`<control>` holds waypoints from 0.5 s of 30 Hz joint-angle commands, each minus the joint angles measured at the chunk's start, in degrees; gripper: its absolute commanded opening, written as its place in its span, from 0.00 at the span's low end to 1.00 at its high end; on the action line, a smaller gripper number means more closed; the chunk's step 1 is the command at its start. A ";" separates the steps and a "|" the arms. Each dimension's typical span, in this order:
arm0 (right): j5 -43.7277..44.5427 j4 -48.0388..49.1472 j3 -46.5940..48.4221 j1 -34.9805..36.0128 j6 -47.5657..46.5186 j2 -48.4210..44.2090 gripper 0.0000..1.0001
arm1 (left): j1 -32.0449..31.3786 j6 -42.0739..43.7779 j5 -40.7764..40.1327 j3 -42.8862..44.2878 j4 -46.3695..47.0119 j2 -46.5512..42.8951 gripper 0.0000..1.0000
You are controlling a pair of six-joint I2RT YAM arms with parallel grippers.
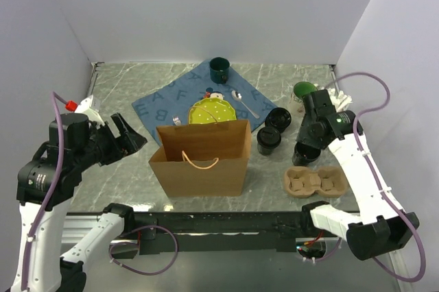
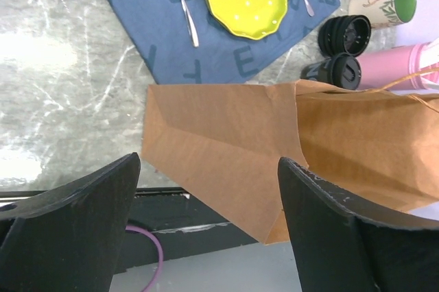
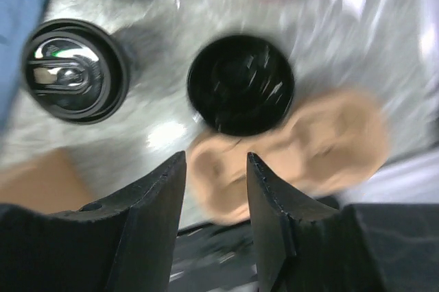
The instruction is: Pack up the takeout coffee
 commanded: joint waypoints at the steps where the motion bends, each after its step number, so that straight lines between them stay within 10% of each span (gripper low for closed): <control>1: -6.65 -13.55 -0.40 -0.21 25.31 -0.17 0.48 | -1.45 1.42 -3.64 2.39 1.40 -0.06 0.88; 15: -11.52 1.83 -19.31 3.48 17.15 -0.89 0.56 | -1.81 1.95 -4.79 2.05 0.70 0.73 0.90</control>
